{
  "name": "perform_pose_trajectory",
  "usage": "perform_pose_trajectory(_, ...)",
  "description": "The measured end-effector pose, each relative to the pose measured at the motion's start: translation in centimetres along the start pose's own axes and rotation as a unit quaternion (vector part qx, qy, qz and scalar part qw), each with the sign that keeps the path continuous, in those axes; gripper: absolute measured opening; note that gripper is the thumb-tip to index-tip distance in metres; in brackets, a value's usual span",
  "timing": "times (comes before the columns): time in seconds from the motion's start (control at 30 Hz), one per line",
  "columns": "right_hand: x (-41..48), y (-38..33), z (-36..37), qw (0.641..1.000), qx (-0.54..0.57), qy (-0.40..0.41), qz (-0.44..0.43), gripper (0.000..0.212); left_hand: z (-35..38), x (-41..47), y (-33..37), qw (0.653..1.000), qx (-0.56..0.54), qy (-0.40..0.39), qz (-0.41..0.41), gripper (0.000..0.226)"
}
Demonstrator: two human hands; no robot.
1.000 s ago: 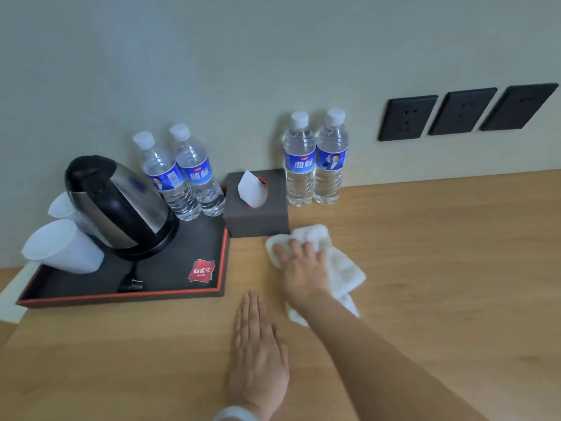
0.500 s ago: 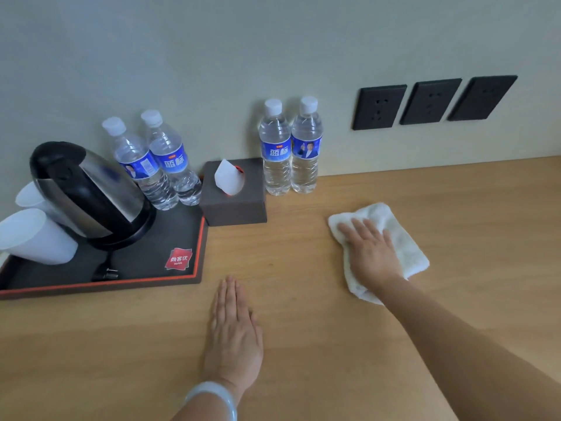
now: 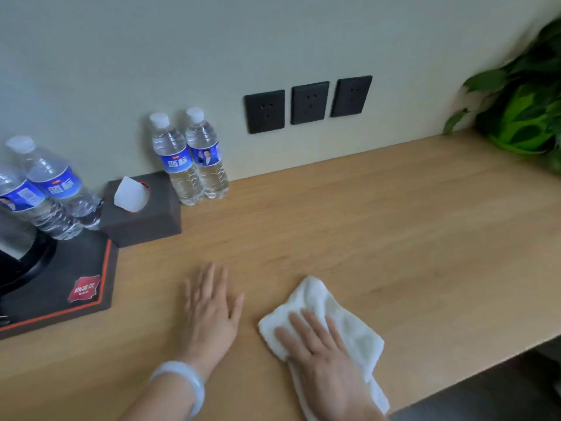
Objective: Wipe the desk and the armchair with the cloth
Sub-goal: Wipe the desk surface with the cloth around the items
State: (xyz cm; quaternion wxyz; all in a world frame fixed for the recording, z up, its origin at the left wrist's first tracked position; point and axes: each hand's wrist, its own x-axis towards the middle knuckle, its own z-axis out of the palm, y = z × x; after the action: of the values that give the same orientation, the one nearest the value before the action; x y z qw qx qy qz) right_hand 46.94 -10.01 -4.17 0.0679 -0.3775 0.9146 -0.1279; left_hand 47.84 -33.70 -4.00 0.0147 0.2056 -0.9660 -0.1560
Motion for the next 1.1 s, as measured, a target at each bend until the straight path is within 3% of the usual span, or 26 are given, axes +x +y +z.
perform_pose_trajectory(0.07, -1.8, 7.4, -1.6, 0.996, 0.019, 0.030, 0.087, 0.044, 1.2, 2.1, 4.5, 0.997, 0.024, -0.043, 0.054, 0.071)
perform_pose_trajectory(0.17, -0.7, 16.6, -4.6, 0.976, 0.029, 0.056, 0.209, 0.042, 2.6, 5.3, 9.2, 0.986, 0.070, -0.144, 0.035, 0.085)
perform_pose_trajectory(0.3, 4.0, 16.4, -5.1, 0.917, 0.042, 0.130, 0.375, 0.051, 4.0, 6.6, 10.6, 0.974, 0.102, -0.201, -0.020, 0.098)
perform_pose_trajectory(0.37, 4.3, 11.5, -3.0, 0.937, 0.058, 0.115, 0.325, 0.060, 4.0, 6.7, 10.4, 0.973, 0.101, -0.205, -0.021, 0.098)
perform_pose_trajectory(0.47, 1.0, 5.3, -0.9, 0.995, 0.023, 0.067, 0.064, 0.059, 3.4, 6.8, 10.6, 0.968, 0.100, -0.229, -0.022, 0.094)
perform_pose_trajectory(0.53, -1.4, 7.4, -1.9, 0.999, -0.009, 0.030, -0.026, 0.052, 3.0, 6.8, 10.7, 0.965, 0.092, -0.244, -0.025, 0.094)
perform_pose_trajectory(0.57, -2.3, 10.1, -2.7, 1.000, -0.010, 0.019, -0.012, 0.048, 3.0, 6.8, 10.7, 0.965, 0.090, -0.246, -0.024, 0.094)
perform_pose_trajectory(0.67, -4.7, 20.6, -5.6, 0.979, 0.003, 0.091, 0.184, 0.052, 3.2, 7.0, 10.6, 0.964, 0.091, -0.247, -0.024, 0.093)
perform_pose_trajectory(0.73, -4.7, 25.1, -7.2, 0.923, 0.024, 0.141, 0.357, 0.054, 3.2, 7.0, 10.6, 0.965, 0.094, -0.244, -0.025, 0.093)
perform_pose_trajectory(0.8, -2.6, 24.8, -7.1, 0.863, 0.033, 0.175, 0.472, 0.052, 3.4, 7.1, 10.7, 0.964, 0.096, -0.245, -0.025, 0.093)
perform_pose_trajectory(0.83, -1.4, 23.1, -6.6, 0.853, 0.031, 0.182, 0.489, 0.053, 3.5, 7.1, 10.6, 0.964, 0.097, -0.245, -0.025, 0.093)
perform_pose_trajectory(0.9, 1.0, 17.5, -4.7, 0.882, 0.015, 0.192, 0.431, 0.058, 3.7, 7.1, 10.5, 0.966, 0.095, -0.240, -0.024, 0.088)
perform_pose_trajectory(1.0, 3.6, 8.2, -1.6, 0.960, 0.033, 0.145, 0.239, 0.057, 3.8, 7.2, 10.2, 0.968, 0.070, -0.239, -0.025, 0.069)
perform_pose_trajectory(1.1, 5.3, 8.5, -1.8, 0.994, 0.032, 0.081, 0.058, 0.048, 3.7, 7.1, 9.9, 0.971, 0.062, -0.230, -0.014, 0.061)
